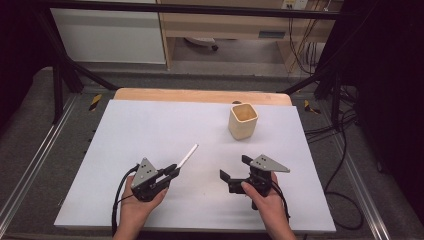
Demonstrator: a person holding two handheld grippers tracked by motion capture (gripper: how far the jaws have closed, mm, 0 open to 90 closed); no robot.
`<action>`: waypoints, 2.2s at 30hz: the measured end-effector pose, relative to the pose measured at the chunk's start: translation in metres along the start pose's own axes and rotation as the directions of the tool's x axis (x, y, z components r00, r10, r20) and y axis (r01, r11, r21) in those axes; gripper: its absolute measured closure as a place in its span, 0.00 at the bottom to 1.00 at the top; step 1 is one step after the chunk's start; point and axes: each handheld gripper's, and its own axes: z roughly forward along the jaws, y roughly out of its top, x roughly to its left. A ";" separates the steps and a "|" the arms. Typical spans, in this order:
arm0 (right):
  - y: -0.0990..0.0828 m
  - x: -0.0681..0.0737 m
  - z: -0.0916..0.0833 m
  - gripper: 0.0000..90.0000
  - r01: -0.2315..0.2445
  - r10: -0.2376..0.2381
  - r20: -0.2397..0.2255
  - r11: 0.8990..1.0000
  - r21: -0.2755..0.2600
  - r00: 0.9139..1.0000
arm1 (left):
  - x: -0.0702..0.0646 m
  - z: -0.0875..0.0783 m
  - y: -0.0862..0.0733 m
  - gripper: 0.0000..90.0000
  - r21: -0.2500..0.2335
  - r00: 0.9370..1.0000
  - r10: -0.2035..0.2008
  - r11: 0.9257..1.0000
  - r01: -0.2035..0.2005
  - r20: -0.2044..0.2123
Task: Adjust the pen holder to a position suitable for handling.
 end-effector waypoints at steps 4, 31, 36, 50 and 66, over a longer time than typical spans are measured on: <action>0.007 0.005 0.006 0.03 -0.002 0.002 -0.014 1.000 0.005 1.000 | -0.002 0.000 0.001 0.88 0.002 1.000 0.012 1.000 -0.012 -0.003; 0.009 0.040 0.035 0.06 -0.076 0.075 -0.105 0.997 -0.006 0.992 | -0.007 0.000 0.003 0.88 -0.019 1.000 0.027 0.999 -0.026 0.010; 0.011 0.045 0.039 0.06 -0.063 0.063 -0.112 0.998 0.003 0.992 | -0.006 -0.001 0.004 0.88 -0.017 1.000 0.027 1.000 -0.027 0.005; 0.015 0.050 0.045 0.13 -0.125 0.124 -0.154 0.992 0.005 0.980 | -0.009 -0.001 0.004 0.88 -0.027 0.999 0.033 0.999 -0.032 0.011; 0.020 0.051 0.055 0.18 -0.146 0.147 -0.160 0.989 0.023 0.976 | -0.007 -0.004 0.005 0.88 -0.040 1.000 0.029 0.999 -0.029 0.005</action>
